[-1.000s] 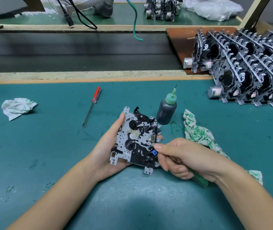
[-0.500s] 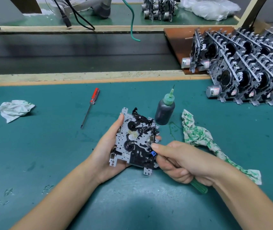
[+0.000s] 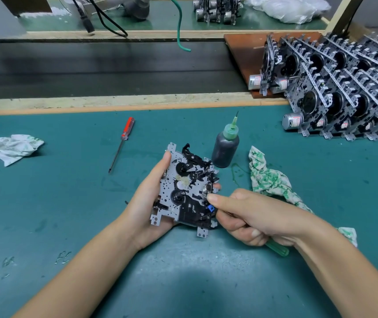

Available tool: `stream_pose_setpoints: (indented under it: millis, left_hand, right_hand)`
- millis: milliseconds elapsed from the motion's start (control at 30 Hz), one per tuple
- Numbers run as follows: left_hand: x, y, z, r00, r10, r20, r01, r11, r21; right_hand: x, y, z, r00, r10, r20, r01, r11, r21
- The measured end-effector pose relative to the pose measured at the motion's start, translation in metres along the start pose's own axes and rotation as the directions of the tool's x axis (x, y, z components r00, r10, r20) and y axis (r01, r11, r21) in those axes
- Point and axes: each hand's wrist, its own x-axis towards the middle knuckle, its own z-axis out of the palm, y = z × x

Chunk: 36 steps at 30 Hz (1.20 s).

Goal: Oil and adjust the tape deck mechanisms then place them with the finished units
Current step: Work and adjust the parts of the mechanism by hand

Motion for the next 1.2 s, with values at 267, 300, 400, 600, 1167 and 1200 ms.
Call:
stream_pose_setpoints:
  millis: [267,300,400,600,1167,1200]
  left_hand:
    - [-0.001,-0.002,0.003,0.999,0.041,-0.022,-0.04,0.999,0.031]
    - [-0.001,-0.002,0.003,0.999,0.044,-0.021,-0.043,0.998,0.041]
    - [-0.002,-0.003,0.004,0.999,0.053,-0.012,-0.052,0.995,0.084]
    - [-0.003,-0.002,0.001,1.0,0.011,0.023,-0.011,1.0,0.02]
    - [-0.008,0.002,0.005,0.985,-0.009,0.172,0.044,0.978,-0.203]
    - [-0.008,0.002,0.005,0.985,-0.007,0.174,0.044,0.977,-0.207]
  right_hand:
    - [-0.001,0.002,-0.003,1.0,-0.02,0.014,0.02,0.999,-0.045]
    - [-0.002,0.003,-0.003,1.0,-0.021,0.022,0.022,0.998,-0.051]
    - [0.0,0.005,-0.004,0.999,-0.025,0.042,0.028,0.998,-0.051]
    - [-0.005,0.003,-0.015,0.995,-0.057,0.083,0.048,0.994,0.098]
    - [-0.002,0.002,-0.016,0.99,-0.143,0.008,0.132,0.933,0.334]
    - [-0.002,0.002,-0.016,0.99,-0.142,0.007,0.131,0.935,0.331]
